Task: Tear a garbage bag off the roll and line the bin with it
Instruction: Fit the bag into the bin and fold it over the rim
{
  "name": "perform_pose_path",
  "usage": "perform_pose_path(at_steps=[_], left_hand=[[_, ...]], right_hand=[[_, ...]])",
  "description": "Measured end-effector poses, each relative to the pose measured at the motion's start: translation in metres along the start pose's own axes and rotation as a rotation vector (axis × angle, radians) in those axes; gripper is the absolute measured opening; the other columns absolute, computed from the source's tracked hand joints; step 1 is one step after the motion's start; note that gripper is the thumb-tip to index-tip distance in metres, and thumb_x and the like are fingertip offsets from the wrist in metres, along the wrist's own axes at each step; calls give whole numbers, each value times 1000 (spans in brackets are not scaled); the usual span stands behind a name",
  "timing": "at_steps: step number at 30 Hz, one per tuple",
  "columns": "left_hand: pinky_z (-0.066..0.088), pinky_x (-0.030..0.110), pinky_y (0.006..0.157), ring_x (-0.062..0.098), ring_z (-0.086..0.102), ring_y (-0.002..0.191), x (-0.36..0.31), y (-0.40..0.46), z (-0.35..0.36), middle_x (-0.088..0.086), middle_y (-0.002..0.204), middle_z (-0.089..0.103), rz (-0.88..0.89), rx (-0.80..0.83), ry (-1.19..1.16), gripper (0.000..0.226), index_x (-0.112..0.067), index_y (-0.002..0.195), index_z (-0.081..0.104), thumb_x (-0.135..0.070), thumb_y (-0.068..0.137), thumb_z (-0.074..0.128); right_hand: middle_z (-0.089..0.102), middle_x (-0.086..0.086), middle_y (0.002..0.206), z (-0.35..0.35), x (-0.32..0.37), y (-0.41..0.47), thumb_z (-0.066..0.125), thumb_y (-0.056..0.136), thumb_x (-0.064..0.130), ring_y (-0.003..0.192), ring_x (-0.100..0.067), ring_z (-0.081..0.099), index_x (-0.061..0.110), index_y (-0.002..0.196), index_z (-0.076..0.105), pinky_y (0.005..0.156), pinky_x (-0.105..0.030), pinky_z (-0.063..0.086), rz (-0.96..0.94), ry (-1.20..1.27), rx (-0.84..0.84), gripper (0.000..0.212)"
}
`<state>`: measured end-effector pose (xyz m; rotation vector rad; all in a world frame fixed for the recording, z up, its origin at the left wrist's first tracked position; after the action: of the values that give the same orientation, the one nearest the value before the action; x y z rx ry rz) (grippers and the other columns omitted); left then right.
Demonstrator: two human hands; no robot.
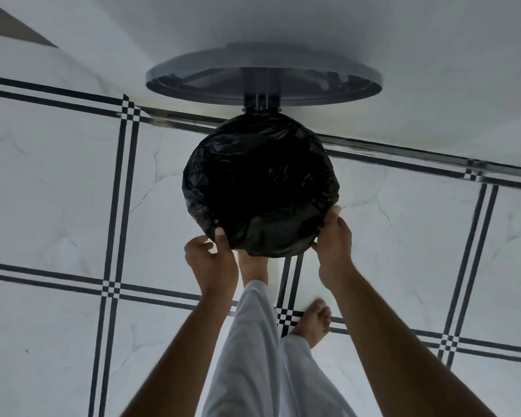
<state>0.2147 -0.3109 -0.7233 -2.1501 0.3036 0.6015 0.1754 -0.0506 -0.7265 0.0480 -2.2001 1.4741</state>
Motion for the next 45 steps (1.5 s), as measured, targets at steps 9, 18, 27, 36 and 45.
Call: perform_pose_path(at_steps=[9,18,27,36,45], left_hand=[[66,28,84,17,81,108,30,0,15,4,118,84,-466,120,-658,22,-10,122,76,-27,110,69],[61,37,96,20,73,118,56,44,36,7,117,75,-603,196,-556,35,-8,124,73,3,100,50],[59,39,96,19,74,109,-78,95,2,-4,114,79,-59,131,-247,36,-26,102,78,-58,102,61],[59,47,101,32,70,107,-86,132,26,8,105,77,-218,450,66,33,-16,104,78,-25,98,46],[56,35,97,21,77,105,-141,125,52,4,116,83,-85,444,75,65,-18,127,80,-68,110,41]], right_hand=[[70,-3,109,-4,-19,11,69,108,23,101,-18,76,12,92,75,96,-31,58,246,270,-48,20],[75,0,114,-11,-19,50,52,106,11,115,-17,72,21,108,72,94,-31,52,298,272,-1,22],[81,6,116,6,70,43,55,109,57,109,-17,75,19,117,82,99,-38,59,-65,84,50,47],[80,-11,124,25,82,72,49,111,38,108,-28,77,12,125,76,99,-44,64,28,-125,130,40],[78,2,129,40,105,60,32,109,74,120,-21,72,27,130,80,111,-42,54,-227,-359,152,70]])
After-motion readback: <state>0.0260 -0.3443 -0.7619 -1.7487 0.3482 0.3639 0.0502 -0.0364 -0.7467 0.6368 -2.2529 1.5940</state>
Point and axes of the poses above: each hand's wrist, its own y-axis towards the middle knuckle, its own z-axis out of the palm, x = y × z, the point moved 7 cm from there along y, towards the middle knuckle
